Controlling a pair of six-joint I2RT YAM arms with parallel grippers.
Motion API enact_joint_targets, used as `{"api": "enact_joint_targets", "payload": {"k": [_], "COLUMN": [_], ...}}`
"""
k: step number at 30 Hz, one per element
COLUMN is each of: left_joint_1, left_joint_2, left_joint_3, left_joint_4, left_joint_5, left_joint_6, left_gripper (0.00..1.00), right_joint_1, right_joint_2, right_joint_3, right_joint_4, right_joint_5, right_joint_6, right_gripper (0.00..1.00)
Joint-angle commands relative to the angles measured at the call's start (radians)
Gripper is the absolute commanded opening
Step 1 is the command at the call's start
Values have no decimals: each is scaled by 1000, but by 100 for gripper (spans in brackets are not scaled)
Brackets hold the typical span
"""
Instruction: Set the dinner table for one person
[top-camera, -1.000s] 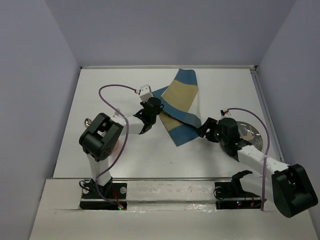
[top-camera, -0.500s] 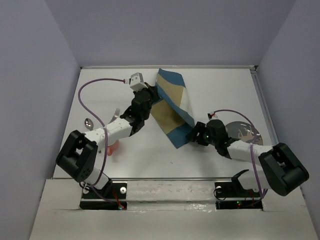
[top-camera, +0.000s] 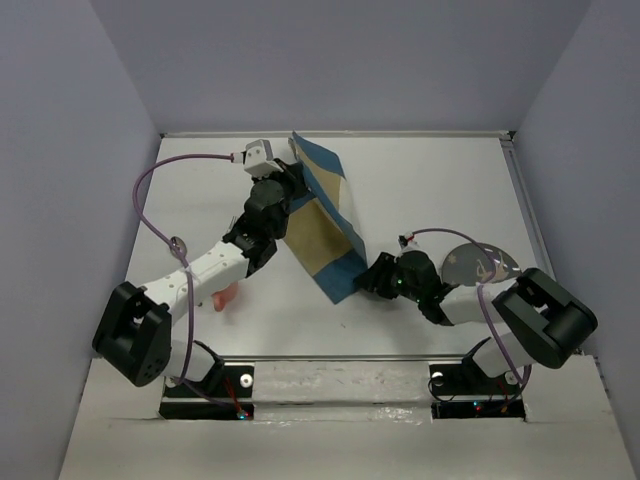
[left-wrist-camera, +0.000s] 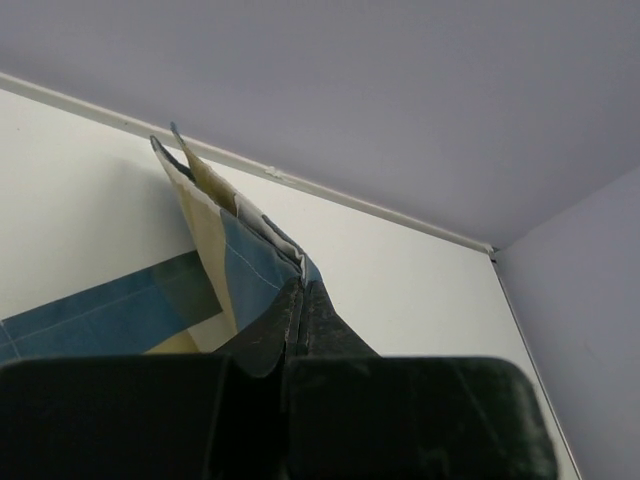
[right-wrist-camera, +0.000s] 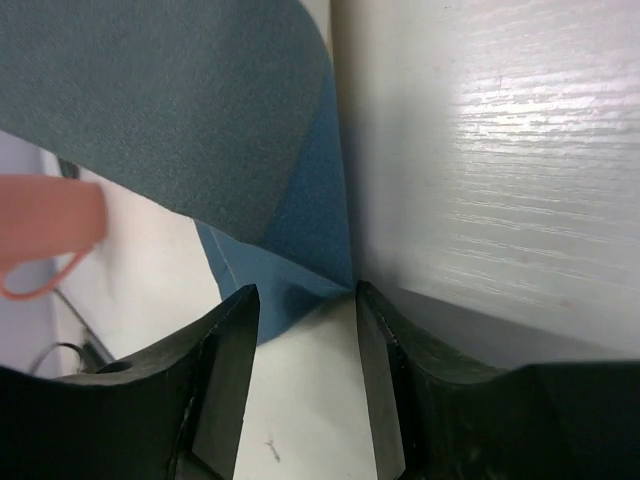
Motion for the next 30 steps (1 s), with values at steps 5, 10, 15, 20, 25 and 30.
{"api": "enact_joint_targets", "payload": {"k": [5,10,15,20,25,30], "left_joint_1": [16,16,27,88,252,359], "left_joint_2": [-72,-87,-92,-84,29,197], "left_joint_3": [12,21,21,26,181,644], "left_joint_4": [39,36,27,29,-34,-262], "left_joint_5": [-32,-32,-26,-6,173,316], "left_joint_6": [42,49,52,45,-73,-63], "left_gripper": [0,0,0,0,0,0], "right_joint_1": [26,26,26,-1,-148,-283], "right_joint_2": [157,146,102,-34,-12,167], "right_joint_3": [-44,11,73,246,631,1223], "right_joint_4": [154,160,67,-148,-307,-427], "right_joint_5": [105,174,267,478,553,594], "right_joint_6": [65,-7,-78,-274,-682,-1037], "right_gripper": [41,36,10,0,0,0]}}
